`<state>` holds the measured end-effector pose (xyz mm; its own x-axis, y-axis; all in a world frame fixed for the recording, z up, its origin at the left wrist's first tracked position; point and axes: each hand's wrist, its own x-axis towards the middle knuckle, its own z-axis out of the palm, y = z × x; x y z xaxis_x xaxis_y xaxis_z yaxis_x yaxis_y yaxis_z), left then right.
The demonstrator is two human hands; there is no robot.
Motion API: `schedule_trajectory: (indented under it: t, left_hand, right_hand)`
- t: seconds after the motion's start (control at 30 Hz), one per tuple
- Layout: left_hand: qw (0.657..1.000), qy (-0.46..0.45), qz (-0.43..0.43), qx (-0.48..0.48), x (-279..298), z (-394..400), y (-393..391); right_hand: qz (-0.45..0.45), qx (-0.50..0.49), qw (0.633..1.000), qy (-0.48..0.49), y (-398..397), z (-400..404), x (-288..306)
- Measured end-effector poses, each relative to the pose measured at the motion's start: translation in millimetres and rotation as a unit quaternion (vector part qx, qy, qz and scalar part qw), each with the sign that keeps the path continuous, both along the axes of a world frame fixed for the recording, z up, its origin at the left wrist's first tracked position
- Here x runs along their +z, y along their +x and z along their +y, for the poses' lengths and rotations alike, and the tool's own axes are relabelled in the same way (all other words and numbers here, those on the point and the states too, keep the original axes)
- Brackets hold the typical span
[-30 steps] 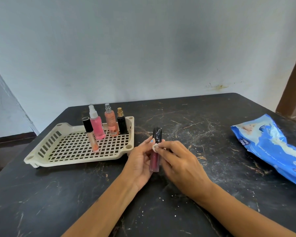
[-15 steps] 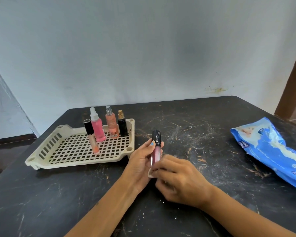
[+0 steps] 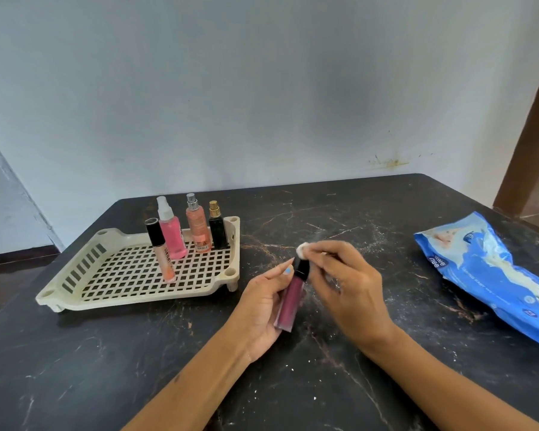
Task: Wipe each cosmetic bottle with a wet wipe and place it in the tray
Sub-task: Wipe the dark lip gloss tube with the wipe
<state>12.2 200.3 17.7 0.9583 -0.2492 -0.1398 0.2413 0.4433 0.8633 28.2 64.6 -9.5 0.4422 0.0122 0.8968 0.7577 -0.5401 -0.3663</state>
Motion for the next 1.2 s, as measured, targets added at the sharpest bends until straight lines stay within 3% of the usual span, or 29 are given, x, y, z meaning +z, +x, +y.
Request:
schedule_trajectory:
  t: [0.13, 0.33, 0.5, 0.6, 0.7, 0.8, 0.9, 1.07, 1.2]
  left_hand:
    - [0.999, -0.039, -0.01, -0.02, 4.1, 2.9, -1.4]
    - [1.0, -0.005, 0.01, 0.015, 3.6, 0.4, -0.8]
    - [0.997, 0.034, -0.049, 0.039, 4.5, -0.7, -2.8]
    - [0.988, 0.109, -0.089, 0.064, 0.4, -0.1, -2.3]
    - [0.945, 0.229, -0.188, 0.14, -6.4, -1.7, -2.4]
    - [0.858, 0.337, -0.343, 0.182, -12.0, -4.7, -4.7]
    - [0.794, 0.413, -0.406, 0.184, -13.5, -6.7, -7.8]
    - [0.78, 0.413, -0.419, 0.214, -14.8, -4.1, -7.3]
    - [0.774, 0.398, -0.453, 0.194, -12.5, -7.7, -9.3]
  right_hand:
    - [-0.032, 0.051, 0.994, -0.086, -7.1, 8.8, -3.1]
    - [0.0, -0.02, 1.0, -0.021, 3.7, 1.6, -2.4]
    - [-0.04, 0.021, 0.993, -0.11, -6.9, 5.3, -1.3]
    - [-0.079, 0.037, 0.977, -0.194, -11.8, 8.0, -1.2]
    - [-0.086, 0.0, 0.977, -0.197, -9.0, 7.1, 1.0]
    - [-0.059, -0.078, 0.985, -0.142, -2.9, 3.6, 2.9]
    - [-0.045, -0.09, 0.984, -0.145, -2.9, 2.4, 2.2]
    - [-0.096, 0.066, 0.97, -0.214, -15.2, 12.1, 3.5]
    - [-0.069, -0.045, 0.985, -0.149, -3.2, 2.5, 4.9]
